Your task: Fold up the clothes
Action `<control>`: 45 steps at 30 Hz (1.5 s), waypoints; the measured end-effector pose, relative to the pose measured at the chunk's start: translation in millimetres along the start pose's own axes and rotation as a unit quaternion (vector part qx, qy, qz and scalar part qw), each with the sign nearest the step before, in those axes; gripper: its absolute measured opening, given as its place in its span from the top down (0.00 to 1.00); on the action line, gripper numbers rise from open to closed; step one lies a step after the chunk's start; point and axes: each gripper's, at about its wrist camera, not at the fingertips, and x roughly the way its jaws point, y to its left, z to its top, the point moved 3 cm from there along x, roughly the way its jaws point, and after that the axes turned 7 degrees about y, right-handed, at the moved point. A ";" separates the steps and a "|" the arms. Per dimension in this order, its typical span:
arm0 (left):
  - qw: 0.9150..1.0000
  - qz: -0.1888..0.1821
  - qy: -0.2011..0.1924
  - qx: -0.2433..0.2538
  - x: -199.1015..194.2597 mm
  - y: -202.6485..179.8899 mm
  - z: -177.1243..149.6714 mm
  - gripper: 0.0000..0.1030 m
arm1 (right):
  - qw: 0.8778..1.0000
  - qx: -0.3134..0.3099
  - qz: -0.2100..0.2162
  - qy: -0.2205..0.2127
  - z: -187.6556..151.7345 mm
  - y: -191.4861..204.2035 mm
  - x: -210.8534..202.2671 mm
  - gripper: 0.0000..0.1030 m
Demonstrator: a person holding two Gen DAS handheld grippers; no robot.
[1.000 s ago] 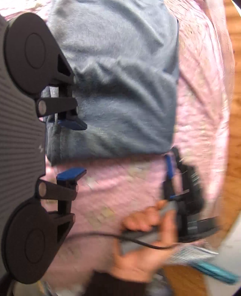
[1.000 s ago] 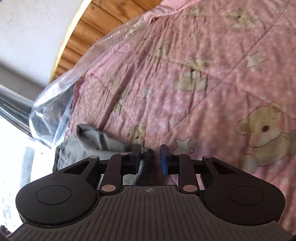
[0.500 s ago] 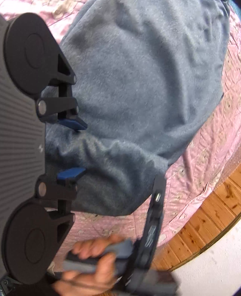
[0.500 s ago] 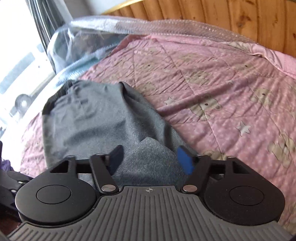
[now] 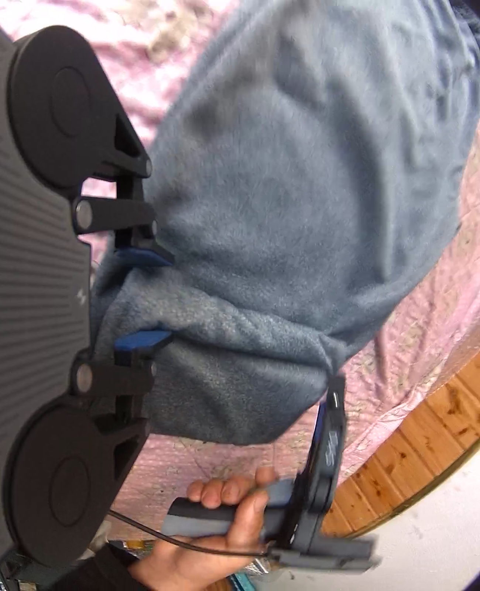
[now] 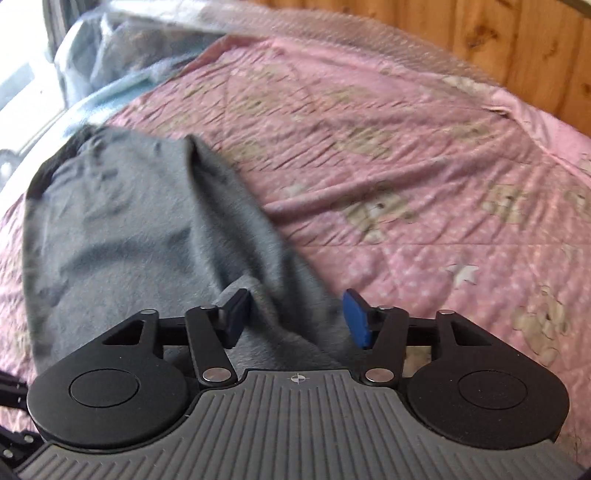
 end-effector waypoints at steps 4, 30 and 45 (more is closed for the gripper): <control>0.998 -0.036 -0.058 0.016 -33.3 -12.7 14.0 0.58 | 0.994 0.081 -0.017 -0.068 -14.1 -17.1 -55.0 0.48; 0.992 0.050 0.020 0.116 59.7 -54.6 96.7 0.47 | 0.998 -0.058 -0.024 -0.020 -168.0 66.5 -89.4 0.53; 0.994 -0.001 0.025 0.107 36.1 -20.6 71.9 0.47 | 0.996 0.011 -0.079 0.036 -179.5 79.4 -64.7 0.40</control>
